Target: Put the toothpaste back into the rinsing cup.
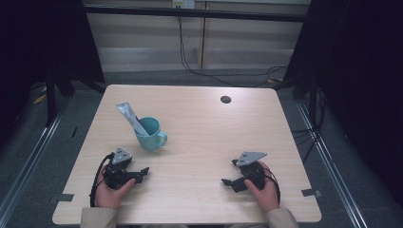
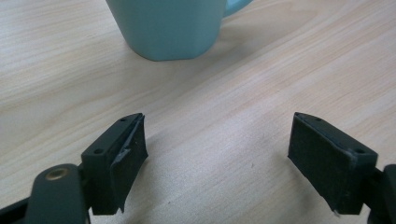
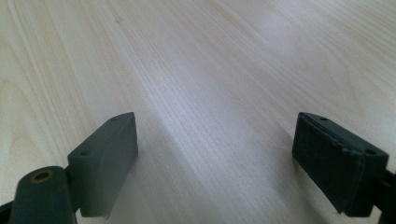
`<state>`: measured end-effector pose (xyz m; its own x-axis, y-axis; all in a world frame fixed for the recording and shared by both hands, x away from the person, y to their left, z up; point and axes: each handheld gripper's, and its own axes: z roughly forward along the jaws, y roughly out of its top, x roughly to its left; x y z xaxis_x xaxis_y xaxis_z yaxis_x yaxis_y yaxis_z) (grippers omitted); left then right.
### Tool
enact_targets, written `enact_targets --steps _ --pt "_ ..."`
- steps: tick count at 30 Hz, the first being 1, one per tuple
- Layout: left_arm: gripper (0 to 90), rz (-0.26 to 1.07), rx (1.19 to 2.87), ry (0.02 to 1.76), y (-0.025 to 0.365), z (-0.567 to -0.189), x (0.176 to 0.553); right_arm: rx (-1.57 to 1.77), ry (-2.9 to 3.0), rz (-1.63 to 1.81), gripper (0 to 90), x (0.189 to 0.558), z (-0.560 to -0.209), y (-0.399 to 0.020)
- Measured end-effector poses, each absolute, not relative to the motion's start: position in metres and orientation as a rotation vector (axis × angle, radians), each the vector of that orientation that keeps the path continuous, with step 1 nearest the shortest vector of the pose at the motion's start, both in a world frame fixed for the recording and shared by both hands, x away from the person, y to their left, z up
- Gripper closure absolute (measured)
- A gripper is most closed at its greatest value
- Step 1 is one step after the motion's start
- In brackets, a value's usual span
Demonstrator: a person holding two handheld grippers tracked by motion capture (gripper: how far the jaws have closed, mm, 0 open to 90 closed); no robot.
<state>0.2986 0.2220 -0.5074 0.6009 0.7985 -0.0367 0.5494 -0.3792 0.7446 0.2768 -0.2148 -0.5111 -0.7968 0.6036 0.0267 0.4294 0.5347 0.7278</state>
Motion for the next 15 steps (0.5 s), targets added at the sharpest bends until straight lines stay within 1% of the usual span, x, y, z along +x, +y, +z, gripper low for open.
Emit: enact_targets --steps 5,15 --pt "18.1 0.435 2.117 1.061 0.2197 -0.5080 0.2990 0.866 2.547 1.113 13.8 0.2768 -0.5112 -0.2148" --pt "15.7 0.433 2.127 1.053 0.2193 -0.5083 0.2995 0.865 2.549 1.112 13.8 0.2765 -0.5111 -0.2147"
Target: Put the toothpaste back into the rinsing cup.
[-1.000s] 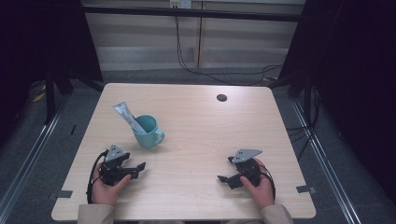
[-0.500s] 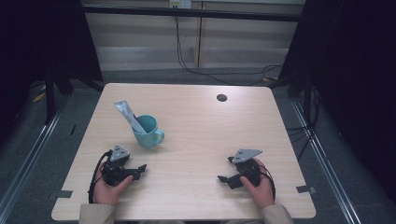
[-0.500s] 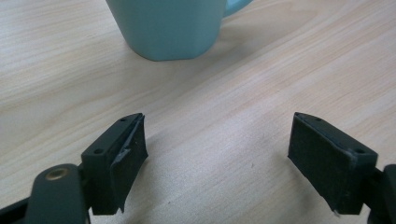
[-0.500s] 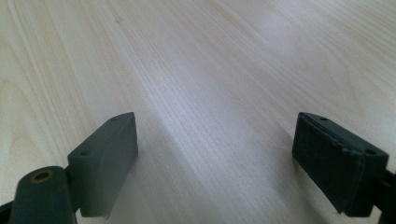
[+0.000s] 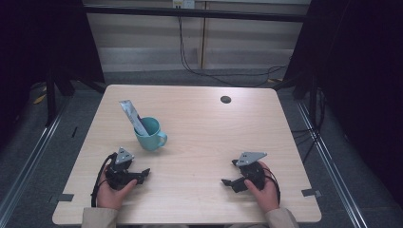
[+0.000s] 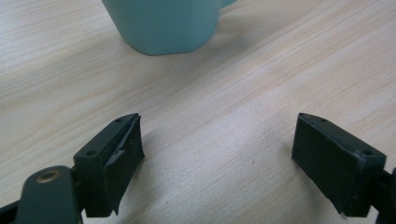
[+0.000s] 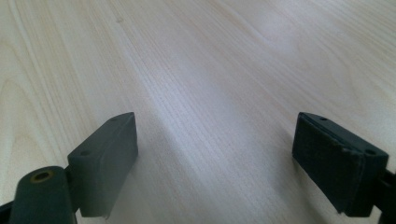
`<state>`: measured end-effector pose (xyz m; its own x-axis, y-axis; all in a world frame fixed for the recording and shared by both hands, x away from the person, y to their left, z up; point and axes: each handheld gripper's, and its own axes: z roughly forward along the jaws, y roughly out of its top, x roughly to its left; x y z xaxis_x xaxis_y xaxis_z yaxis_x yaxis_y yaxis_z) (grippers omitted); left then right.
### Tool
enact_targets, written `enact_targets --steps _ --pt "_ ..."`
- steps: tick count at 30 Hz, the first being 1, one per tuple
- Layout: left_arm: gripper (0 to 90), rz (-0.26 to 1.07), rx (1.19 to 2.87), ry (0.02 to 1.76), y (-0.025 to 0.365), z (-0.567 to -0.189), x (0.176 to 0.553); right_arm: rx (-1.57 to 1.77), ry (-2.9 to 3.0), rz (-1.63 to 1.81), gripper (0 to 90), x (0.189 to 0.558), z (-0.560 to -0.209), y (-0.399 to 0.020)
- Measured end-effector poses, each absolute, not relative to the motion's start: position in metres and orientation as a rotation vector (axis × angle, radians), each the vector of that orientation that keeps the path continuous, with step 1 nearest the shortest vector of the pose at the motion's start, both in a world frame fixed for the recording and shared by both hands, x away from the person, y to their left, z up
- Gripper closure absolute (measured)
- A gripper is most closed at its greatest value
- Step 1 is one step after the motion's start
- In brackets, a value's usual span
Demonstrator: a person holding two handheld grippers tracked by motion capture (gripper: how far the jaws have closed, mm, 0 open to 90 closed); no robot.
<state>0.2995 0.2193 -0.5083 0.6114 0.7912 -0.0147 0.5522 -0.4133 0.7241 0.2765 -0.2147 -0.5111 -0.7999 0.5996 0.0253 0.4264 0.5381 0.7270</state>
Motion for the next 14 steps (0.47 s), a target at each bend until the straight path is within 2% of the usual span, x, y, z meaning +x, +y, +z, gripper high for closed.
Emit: enact_targets --steps 14 --pt "15.2 0.434 2.129 1.052 0.2190 -0.5083 0.2995 0.863 2.552 1.113 13.8 0.2760 -0.5111 -0.2145"
